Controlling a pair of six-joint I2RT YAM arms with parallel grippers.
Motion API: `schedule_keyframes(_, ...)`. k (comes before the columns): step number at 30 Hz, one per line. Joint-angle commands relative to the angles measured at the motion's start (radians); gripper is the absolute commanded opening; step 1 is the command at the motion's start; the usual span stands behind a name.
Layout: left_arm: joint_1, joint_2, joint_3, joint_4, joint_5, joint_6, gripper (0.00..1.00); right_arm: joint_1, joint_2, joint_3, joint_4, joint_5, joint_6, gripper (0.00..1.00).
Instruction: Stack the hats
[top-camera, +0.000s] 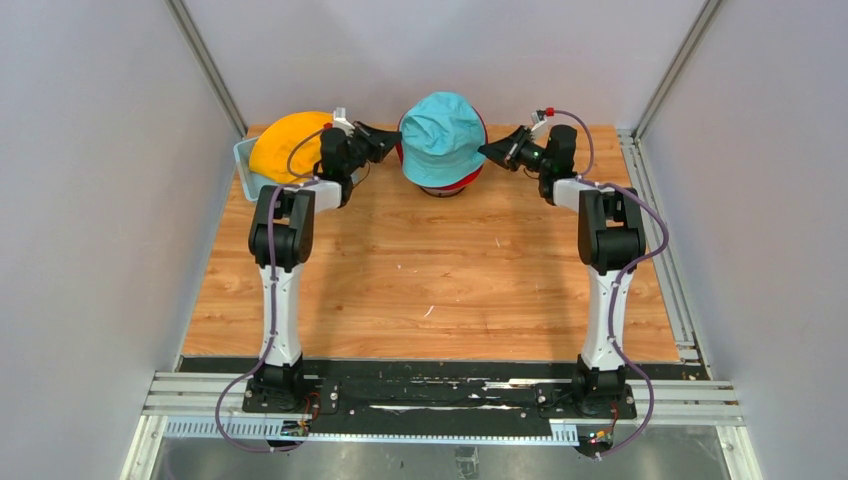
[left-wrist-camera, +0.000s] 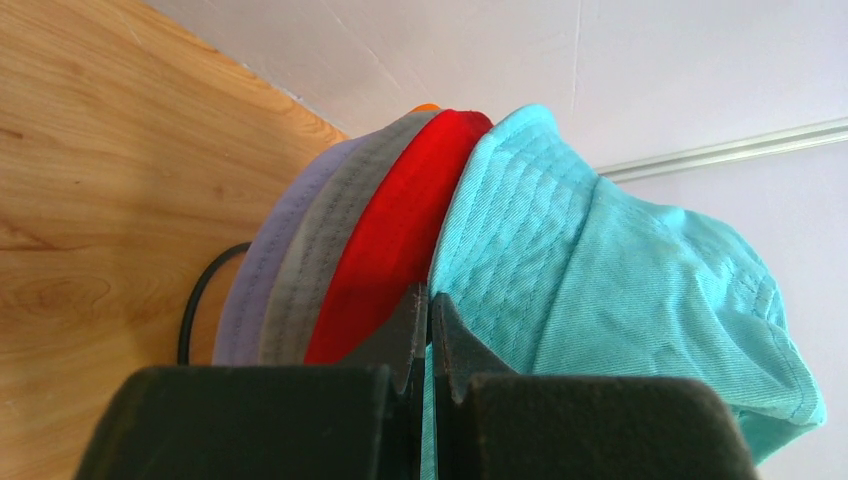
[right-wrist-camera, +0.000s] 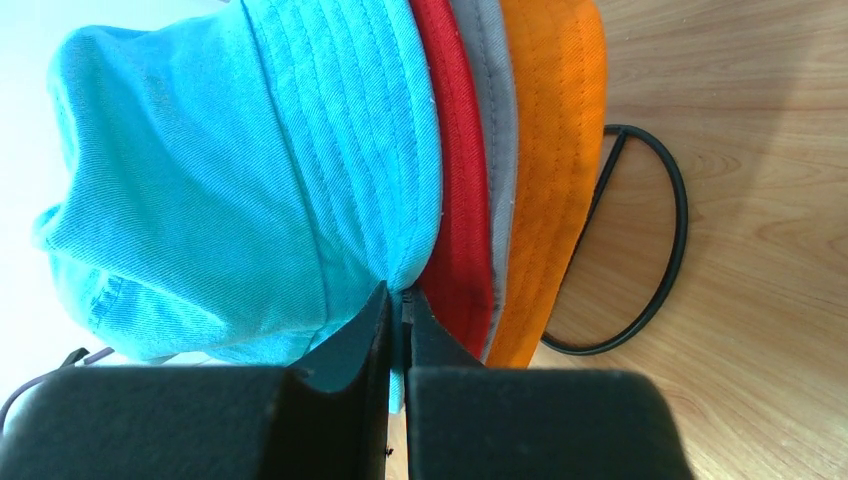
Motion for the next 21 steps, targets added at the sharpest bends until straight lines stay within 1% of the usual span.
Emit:
schedule_keyframes(1,0.001,0.043,0.030,-0.155,-0.030,0.065,0.02,-0.017,0.014,-0.026,-0.090,-0.014,-0.057,0.02)
schedule_keyframes(2,0.006,0.035,0.028,-0.170,-0.035,0.073,0.05,-0.017,0.012,-0.025,-0.092,-0.015,-0.057,0.03)
schedule_keyframes(3,0.013,0.021,0.020,-0.182,-0.039,0.080,0.10,-0.017,0.008,-0.026,-0.089,-0.016,-0.057,0.05)
schedule_keyframes(5,0.034,-0.017,-0.003,-0.205,-0.054,0.100,0.19,-0.019,-0.001,-0.030,-0.083,-0.019,-0.059,0.14)
schedule_keyframes(9,0.092,-0.123,-0.053,-0.230,-0.075,0.149,0.32,-0.029,-0.055,-0.079,-0.036,-0.011,-0.060,0.31)
schedule_keyframes(12,0.130,-0.204,-0.071,-0.231,-0.069,0.174,0.34,-0.051,-0.137,-0.151,0.015,0.013,-0.075,0.40)
schedule_keyframes(14,0.146,-0.269,-0.077,-0.257,-0.073,0.213,0.34,-0.070,-0.206,-0.195,-0.004,0.026,-0.112,0.42)
schedule_keyframes(16,0.149,-0.349,-0.073,-0.317,-0.091,0.267,0.34,-0.085,-0.276,-0.217,-0.081,0.043,-0.182,0.46)
schedule_keyframes(18,0.148,-0.411,-0.061,-0.398,-0.115,0.329,0.34,-0.085,-0.362,-0.210,-0.211,0.073,-0.291,0.49)
schedule_keyframes(19,0.147,-0.440,-0.046,-0.474,-0.137,0.372,0.34,-0.082,-0.396,-0.198,-0.291,0.095,-0.372,0.51)
schedule_keyframes(21,0.145,-0.488,-0.006,-0.650,-0.224,0.476,0.35,-0.068,-0.452,-0.157,-0.428,0.134,-0.476,0.53)
